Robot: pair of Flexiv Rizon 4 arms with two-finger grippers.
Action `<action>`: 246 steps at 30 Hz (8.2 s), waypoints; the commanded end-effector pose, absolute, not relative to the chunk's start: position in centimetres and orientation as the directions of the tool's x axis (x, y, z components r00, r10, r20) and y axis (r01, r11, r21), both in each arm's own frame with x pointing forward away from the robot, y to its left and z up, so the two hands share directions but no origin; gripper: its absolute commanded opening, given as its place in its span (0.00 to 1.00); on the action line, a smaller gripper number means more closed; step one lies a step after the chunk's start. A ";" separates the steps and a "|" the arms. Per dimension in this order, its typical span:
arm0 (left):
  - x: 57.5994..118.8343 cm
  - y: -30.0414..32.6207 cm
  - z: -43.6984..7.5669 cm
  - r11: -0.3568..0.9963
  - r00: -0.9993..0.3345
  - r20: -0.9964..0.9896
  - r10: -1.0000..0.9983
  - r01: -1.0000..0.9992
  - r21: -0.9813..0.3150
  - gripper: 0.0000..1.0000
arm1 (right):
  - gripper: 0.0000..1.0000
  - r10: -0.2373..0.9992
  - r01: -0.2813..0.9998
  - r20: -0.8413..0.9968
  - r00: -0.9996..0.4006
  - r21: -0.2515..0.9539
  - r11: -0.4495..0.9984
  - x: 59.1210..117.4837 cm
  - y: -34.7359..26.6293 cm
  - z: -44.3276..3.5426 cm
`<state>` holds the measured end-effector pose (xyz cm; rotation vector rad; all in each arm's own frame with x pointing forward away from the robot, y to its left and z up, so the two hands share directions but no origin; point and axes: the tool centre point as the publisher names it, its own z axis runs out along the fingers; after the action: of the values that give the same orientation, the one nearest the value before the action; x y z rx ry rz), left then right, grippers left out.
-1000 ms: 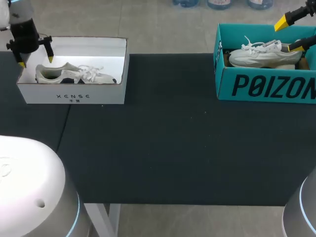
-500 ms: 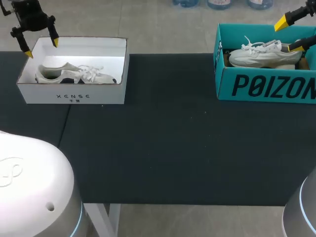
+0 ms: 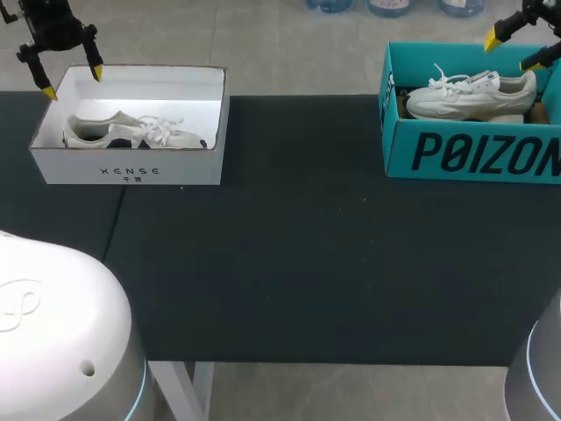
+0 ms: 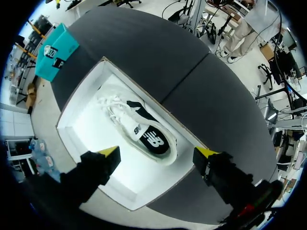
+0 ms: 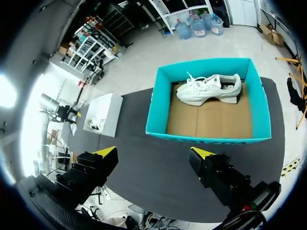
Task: Take the shoe out of the shoebox, open the shoe tongue, remove and reinsert the insole, then place the shoe into the shoebox
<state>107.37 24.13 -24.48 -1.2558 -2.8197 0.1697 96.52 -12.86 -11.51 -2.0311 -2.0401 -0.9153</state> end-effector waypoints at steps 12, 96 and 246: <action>107.5 24.2 -24.5 0.663 -0.668 0.004 0.744 0.738 -0.122 1.00 | 1.00 0.935 0.950 0.350 -0.049 0.306 -0.065 99.1 -12.3 -10.3; 107.5 24.2 -24.5 0.663 -0.668 0.004 0.744 0.738 -0.122 1.00 | 0.81 0.974 0.982 -0.134 0.181 0.084 -0.171 119.0 -32.6 -32.6; 107.5 24.2 -24.5 0.663 -0.668 0.004 0.744 0.738 -0.122 1.00 | 0.00 0.977 0.960 -0.143 0.161 0.251 -0.122 81.1 -0.8 -25.5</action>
<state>107.42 24.14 -24.46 -1.2551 -2.8181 0.1694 81.64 -1.82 -24.49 -2.5372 -2.1769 0.0113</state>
